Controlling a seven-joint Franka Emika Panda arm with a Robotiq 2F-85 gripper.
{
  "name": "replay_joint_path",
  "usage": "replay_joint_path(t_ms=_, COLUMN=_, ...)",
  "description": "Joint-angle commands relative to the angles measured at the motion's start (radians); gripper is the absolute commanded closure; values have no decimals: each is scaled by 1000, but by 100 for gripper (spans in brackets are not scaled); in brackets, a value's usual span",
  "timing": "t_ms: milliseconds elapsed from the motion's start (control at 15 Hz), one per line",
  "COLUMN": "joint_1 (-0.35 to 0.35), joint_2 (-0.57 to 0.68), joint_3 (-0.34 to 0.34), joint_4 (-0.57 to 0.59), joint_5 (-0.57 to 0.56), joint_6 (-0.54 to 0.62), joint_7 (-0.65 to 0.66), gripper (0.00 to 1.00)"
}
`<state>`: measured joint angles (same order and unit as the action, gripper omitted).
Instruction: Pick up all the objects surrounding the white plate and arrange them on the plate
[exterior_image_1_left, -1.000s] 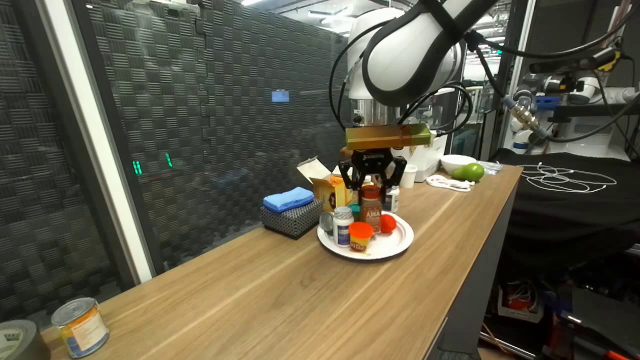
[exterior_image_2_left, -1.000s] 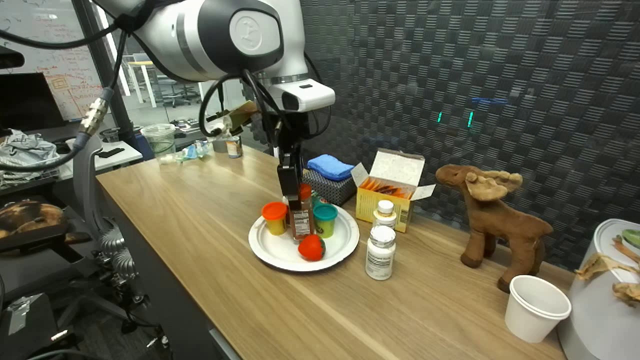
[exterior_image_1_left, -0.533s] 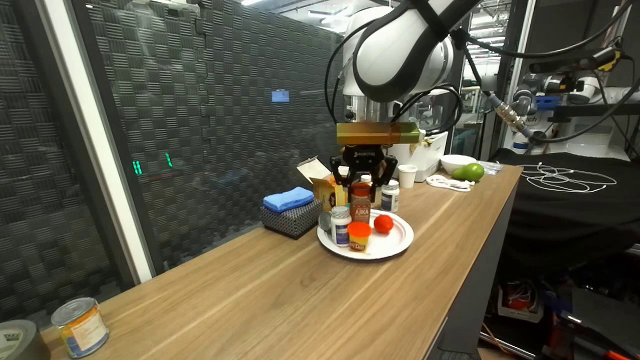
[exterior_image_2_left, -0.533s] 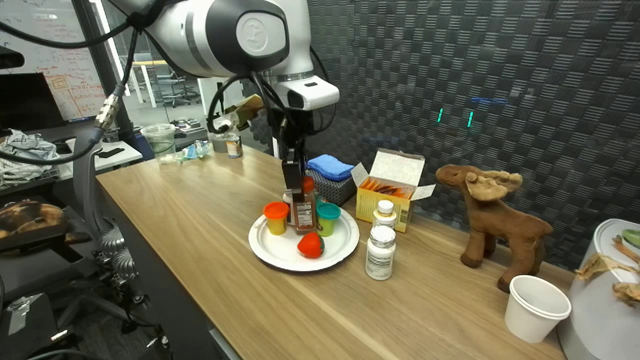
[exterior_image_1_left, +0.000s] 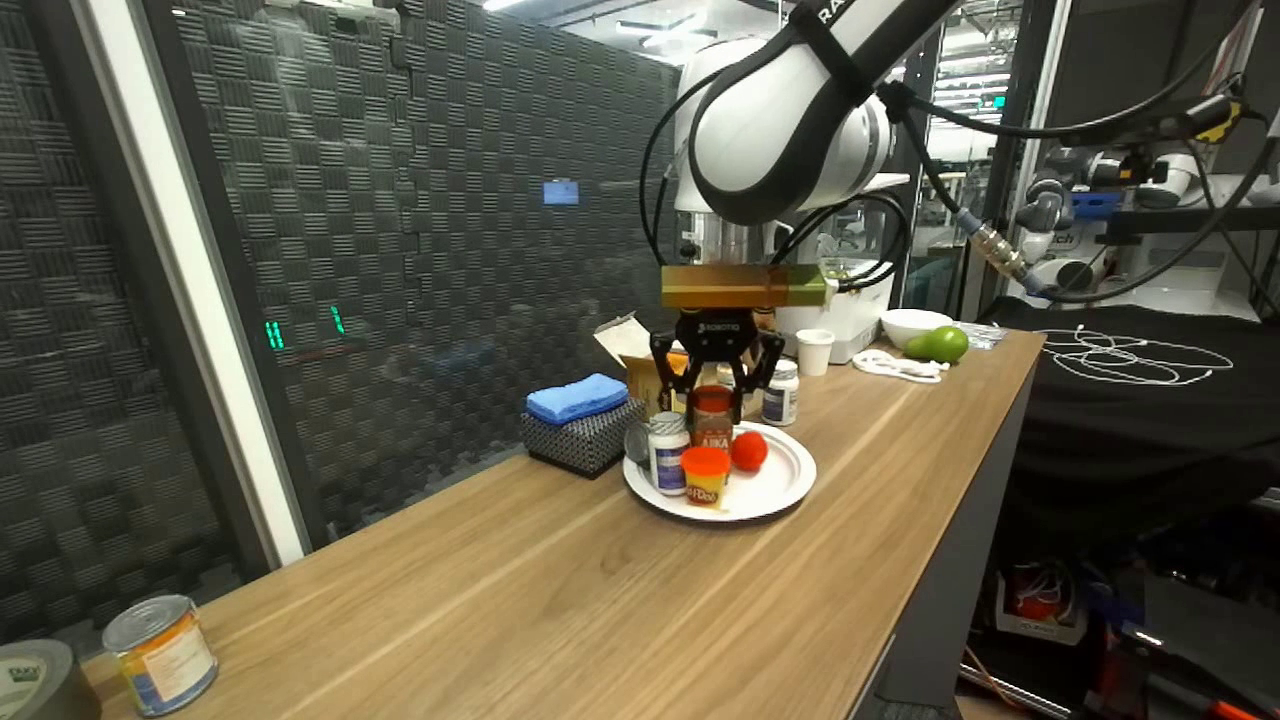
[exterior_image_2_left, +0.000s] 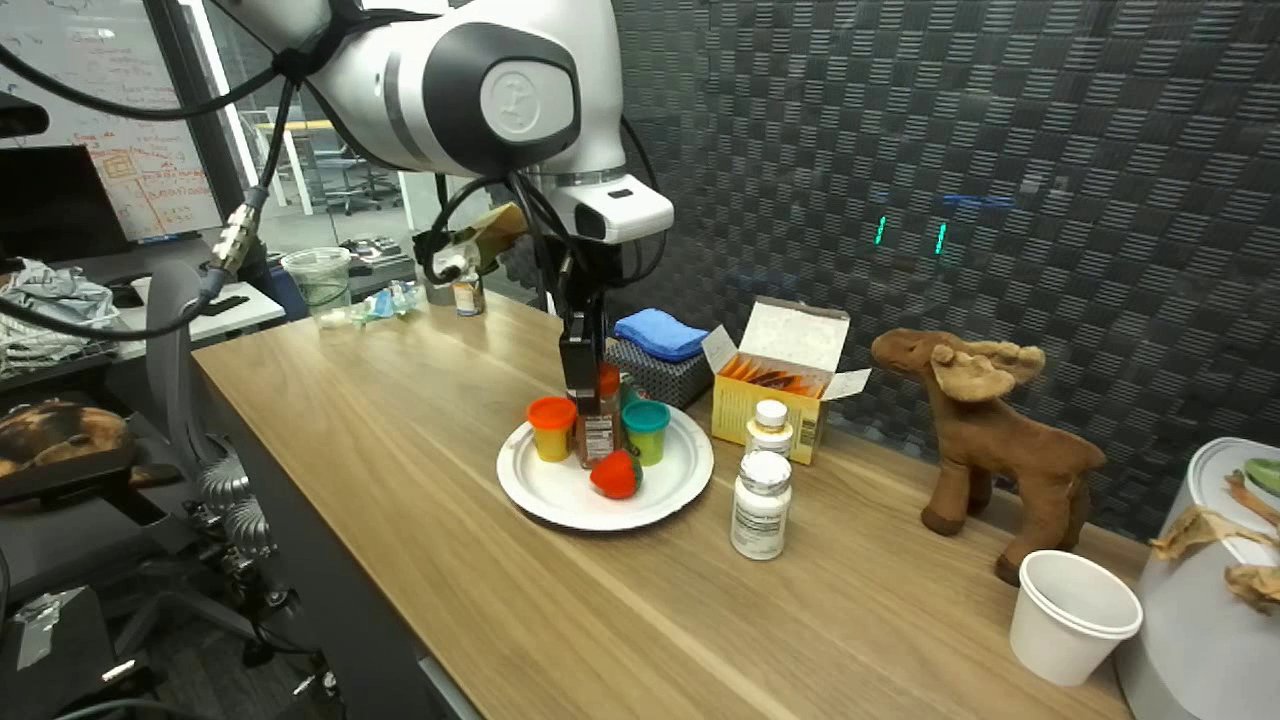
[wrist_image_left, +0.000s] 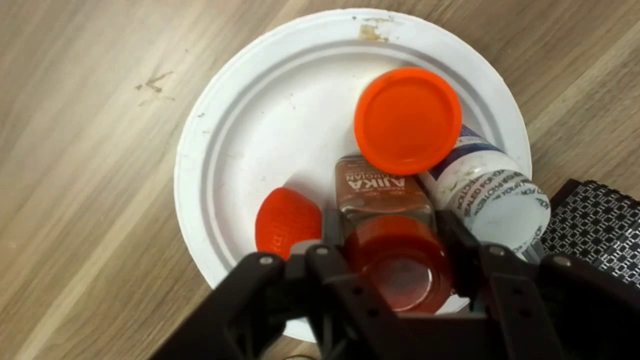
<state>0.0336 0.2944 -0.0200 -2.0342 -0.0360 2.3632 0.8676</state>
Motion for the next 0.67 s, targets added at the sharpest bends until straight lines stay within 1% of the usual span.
replay_joint_path(t_ms=0, joint_1=16, joint_2=2, joint_3=-8, joint_4=22, joint_5=23, joint_6=-3, joint_7=-26, gripper=75)
replay_joint_path(t_ms=67, joint_1=16, joint_2=-5, joint_3=-5, joint_4=19, joint_5=22, joint_6=-6, joint_7=-44, gripper=48)
replay_joint_path(t_ms=133, joint_1=22, joint_2=-13, joint_3=-9, joint_4=15, joint_5=8, joint_6=-7, joint_7=-38, gripper=24)
replay_joint_path(t_ms=267, joint_1=33, joint_2=-38, joint_3=-20, joint_4=5, joint_5=-21, joint_6=-16, joint_7=-27, gripper=21)
replay_joint_path(t_ms=333, joint_1=35, joint_2=-54, joint_3=-30, joint_4=-1, joint_5=-37, joint_6=-13, joint_7=-12, gripper=16)
replay_joint_path(t_ms=400, joint_1=32, joint_2=-69, joint_3=-35, joint_4=-5, joint_5=-42, joint_6=-10, joint_7=-15, gripper=7)
replay_joint_path(t_ms=467, joint_1=26, joint_2=-88, joint_3=-45, joint_4=-9, joint_5=-50, joint_6=-12, joint_7=-8, gripper=1)
replay_joint_path(t_ms=600, joint_1=13, joint_2=-116, joint_3=-65, joint_4=-10, joint_5=-64, joint_6=-15, joint_7=0, gripper=0)
